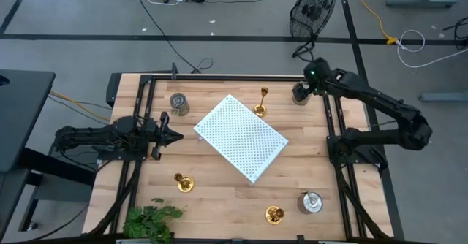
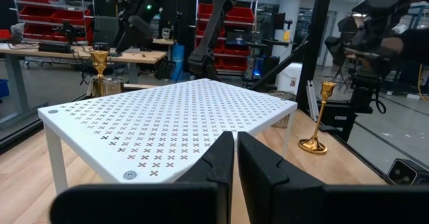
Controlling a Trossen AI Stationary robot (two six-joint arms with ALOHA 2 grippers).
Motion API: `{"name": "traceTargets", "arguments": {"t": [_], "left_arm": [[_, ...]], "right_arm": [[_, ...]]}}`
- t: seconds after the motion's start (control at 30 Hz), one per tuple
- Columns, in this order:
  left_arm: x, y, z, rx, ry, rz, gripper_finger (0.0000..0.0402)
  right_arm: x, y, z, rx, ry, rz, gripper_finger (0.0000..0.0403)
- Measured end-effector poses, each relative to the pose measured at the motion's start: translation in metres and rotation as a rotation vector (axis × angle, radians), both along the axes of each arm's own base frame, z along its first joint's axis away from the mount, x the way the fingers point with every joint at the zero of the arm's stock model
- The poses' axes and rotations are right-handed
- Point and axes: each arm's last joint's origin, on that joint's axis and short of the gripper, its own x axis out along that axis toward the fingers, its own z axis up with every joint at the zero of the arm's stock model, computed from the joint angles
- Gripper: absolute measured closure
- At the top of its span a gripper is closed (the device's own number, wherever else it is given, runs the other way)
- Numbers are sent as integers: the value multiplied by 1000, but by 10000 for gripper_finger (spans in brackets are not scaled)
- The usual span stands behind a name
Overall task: Pick & Place candle stick holders
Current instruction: Put the top right scented candle on the shelf
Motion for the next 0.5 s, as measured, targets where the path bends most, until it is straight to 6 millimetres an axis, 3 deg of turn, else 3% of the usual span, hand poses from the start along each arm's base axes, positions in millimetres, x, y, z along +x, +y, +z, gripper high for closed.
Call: {"name": "traceTargets", "arguments": {"t": [0.5], "left_arm": [[0,0,0,0,0,0,376]], "right_arm": [[17,-20,-36,133,145,-15,67]]}}
